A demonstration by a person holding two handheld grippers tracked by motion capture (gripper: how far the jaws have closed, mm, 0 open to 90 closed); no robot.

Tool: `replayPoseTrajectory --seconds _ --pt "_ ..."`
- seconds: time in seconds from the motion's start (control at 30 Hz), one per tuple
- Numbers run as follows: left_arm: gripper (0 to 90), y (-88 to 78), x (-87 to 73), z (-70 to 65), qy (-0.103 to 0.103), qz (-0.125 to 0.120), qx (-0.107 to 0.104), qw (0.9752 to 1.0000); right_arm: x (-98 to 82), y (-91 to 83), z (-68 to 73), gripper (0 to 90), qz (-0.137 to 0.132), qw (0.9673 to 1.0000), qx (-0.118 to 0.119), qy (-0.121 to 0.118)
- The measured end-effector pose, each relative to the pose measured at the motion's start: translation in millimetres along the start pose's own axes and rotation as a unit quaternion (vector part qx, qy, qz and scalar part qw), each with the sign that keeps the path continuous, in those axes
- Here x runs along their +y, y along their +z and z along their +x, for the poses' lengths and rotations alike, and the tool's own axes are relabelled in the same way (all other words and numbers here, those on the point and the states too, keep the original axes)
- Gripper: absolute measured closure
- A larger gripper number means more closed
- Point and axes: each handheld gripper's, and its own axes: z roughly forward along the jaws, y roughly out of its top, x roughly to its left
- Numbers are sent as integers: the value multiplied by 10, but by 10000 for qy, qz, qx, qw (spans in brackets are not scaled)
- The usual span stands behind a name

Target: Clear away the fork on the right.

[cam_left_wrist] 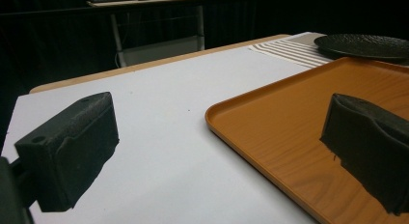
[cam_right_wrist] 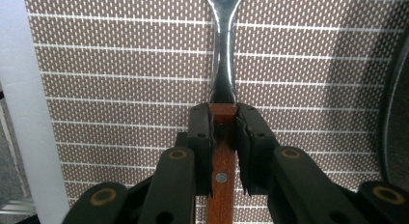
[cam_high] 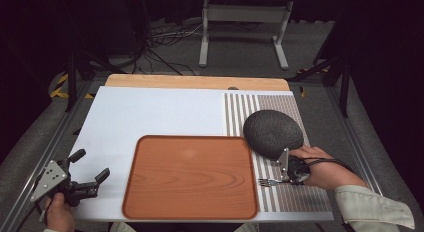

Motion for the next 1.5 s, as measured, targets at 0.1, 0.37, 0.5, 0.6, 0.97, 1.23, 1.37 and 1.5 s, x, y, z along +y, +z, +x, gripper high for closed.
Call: replayPoseTrajectory --seconds 0.1,0.37,0.5,0.6,0.97,1.23,1.37,1.5 --pt "4 -3 -1 6 -1 11 8 10000 2 -20 6 782 4 10000 -32 -8" --pt "5 -3 1 5 5 8 2 10000 8 -168 1 782 -15 9999 -152 62" --pt "5 -7 2 6 -6 4 3 10000 -4 -244 2 782 -91 9996 -230 121" --pt "5 -5 4 3 2 -1 -4 10000 -8 -335 1 782 -192 9991 -340 153" --pt "4 -4 3 4 9 14 -6 10000 40 -558 -7 782 -464 9969 -549 326" --pt "4 -3 2 6 12 15 1 10000 233 -699 -40 783 -754 9941 -678 377" --pt "5 -2 2 5 13 6 -3 10000 340 -738 -58 783 -849 9931 -724 354" --pt "4 -6 2 10 2 9 -2 10000 484 -781 -101 784 -965 9919 -773 277"
